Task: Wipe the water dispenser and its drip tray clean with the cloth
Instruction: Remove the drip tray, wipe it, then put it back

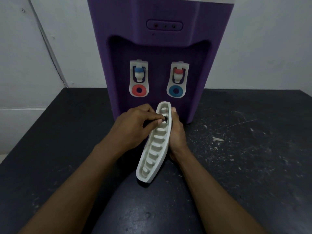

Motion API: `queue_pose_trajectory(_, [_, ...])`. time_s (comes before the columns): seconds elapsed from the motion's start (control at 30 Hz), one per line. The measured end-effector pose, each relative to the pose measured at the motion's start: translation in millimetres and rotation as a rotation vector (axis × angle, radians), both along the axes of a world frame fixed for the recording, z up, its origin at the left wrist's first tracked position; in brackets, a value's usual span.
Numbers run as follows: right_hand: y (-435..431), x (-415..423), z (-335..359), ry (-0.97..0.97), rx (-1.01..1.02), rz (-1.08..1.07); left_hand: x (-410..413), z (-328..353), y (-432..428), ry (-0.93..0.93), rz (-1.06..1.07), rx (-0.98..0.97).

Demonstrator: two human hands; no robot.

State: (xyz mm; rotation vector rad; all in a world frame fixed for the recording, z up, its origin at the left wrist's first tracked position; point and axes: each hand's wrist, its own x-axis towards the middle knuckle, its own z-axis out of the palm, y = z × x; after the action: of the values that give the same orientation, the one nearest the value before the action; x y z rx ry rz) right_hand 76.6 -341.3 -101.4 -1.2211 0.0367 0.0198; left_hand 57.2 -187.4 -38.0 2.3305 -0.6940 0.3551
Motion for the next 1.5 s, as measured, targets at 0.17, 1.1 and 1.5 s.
queue_pose_trajectory(0.17, [3, -3, 1, 0.010, 0.007, 0.002, -6, -6, -5, 0.023, 0.100, 0.130])
queue_pose_trajectory(1.1, [4, -10, 6, -0.003, -0.071, -0.019, -33, -15, -4, -0.168, 0.324, 0.059])
queue_pose_trajectory(1.5, [4, -7, 4, -0.010, -0.020, 0.011, -21, -14, -8, -0.096, 0.132, -0.173])
